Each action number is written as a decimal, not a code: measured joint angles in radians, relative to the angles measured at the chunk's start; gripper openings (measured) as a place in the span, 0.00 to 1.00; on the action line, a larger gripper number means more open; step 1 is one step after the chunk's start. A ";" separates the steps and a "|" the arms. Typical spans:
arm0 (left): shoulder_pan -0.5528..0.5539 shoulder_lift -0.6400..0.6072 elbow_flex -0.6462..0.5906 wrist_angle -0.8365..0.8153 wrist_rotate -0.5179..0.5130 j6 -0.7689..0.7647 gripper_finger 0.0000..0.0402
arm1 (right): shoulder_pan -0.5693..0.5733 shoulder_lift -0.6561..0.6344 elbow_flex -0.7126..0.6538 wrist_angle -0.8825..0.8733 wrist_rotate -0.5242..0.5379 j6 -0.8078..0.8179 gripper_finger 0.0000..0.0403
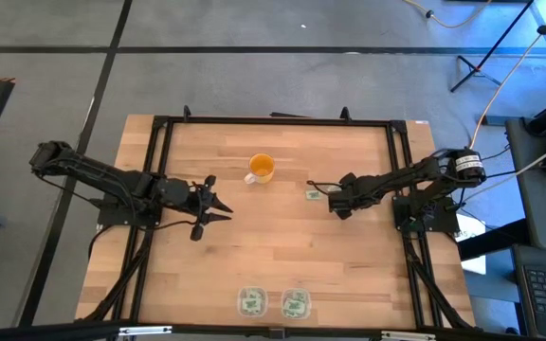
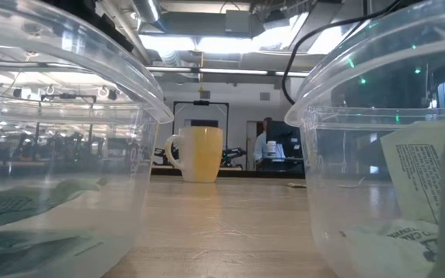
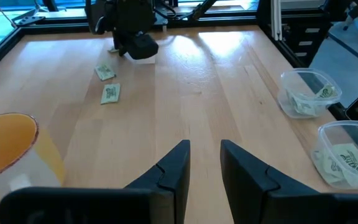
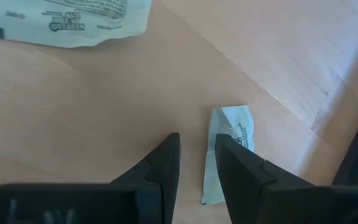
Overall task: Pick and place items into bin
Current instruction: Put the green stevia packet into the right transparent bin
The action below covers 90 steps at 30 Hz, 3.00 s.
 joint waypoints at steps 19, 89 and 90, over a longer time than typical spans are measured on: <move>-0.001 0.000 0.000 -0.001 0.000 0.000 0.21 | -0.002 0.004 -0.005 -0.005 0.001 -0.017 0.11; -0.001 0.001 0.000 -0.033 0.008 0.000 0.21 | 0.055 -0.030 0.270 -0.200 -0.054 -0.191 0.61; -0.001 0.001 0.000 -0.033 0.008 -0.002 0.21 | 0.044 -0.030 0.262 -0.194 -0.062 -0.201 0.61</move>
